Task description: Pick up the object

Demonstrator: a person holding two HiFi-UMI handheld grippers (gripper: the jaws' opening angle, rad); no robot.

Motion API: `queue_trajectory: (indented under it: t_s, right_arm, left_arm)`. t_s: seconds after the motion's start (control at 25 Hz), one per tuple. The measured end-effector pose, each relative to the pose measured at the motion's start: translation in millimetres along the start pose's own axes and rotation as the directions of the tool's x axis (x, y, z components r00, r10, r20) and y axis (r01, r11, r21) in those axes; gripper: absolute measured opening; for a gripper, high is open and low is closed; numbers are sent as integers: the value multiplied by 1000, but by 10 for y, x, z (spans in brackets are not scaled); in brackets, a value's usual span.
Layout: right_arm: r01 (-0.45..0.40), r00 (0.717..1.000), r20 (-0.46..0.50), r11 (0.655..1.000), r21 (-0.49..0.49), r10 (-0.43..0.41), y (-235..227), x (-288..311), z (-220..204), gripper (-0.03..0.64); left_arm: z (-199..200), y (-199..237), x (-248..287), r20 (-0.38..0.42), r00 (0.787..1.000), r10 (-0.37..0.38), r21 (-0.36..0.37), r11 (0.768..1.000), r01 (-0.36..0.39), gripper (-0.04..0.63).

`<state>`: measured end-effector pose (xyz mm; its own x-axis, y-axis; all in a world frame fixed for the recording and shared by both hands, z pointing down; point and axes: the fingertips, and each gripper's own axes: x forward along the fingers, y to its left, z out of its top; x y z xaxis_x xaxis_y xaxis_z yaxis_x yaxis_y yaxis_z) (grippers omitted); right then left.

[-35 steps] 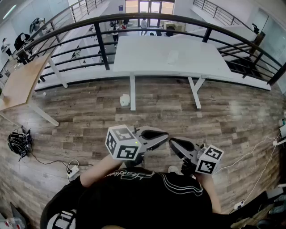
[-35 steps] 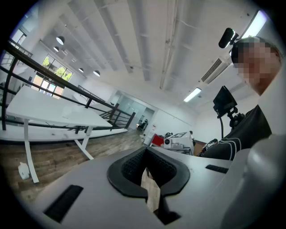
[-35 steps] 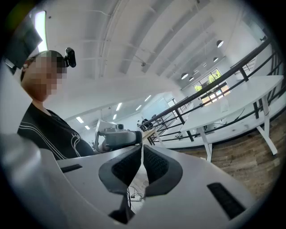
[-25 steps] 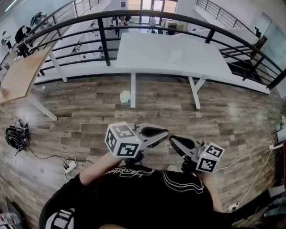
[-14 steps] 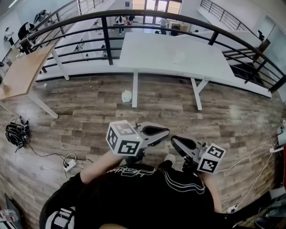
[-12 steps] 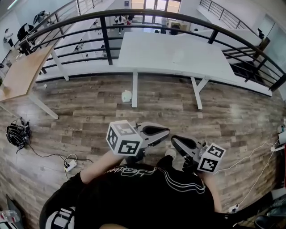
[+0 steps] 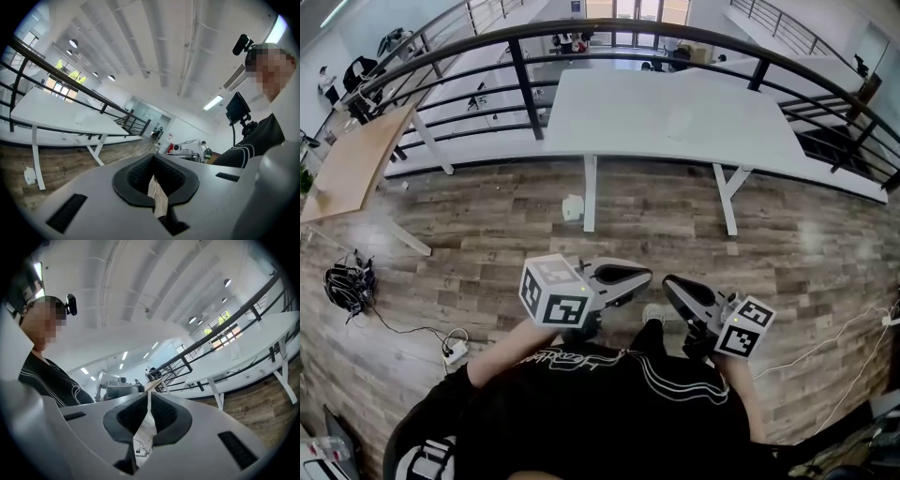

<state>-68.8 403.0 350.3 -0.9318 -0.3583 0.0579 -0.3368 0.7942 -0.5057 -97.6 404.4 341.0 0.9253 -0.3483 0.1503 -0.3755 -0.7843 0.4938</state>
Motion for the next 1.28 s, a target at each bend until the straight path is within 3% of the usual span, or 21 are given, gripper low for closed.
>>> queue_trajectory:
  t_s: [0.44,0.84,1.28]
  right_arm:
    - [-36,999,-26,998,46,37,-1691,-31,825,26]
    - [-48,998,-26,999,7,49,-3130,-406,1847,26]
    - [-74,997,-5,997,-16,74,-3617,-545,2174,26]
  left_arm:
    - [675,1134,1293,-23,998,55,-74,996,-56,8]
    - [1530,1880,2728,-26,997,70,-60,996,-72,8]
    - [1777,2136,3164,-19,995,101,-41,994,-101,8]
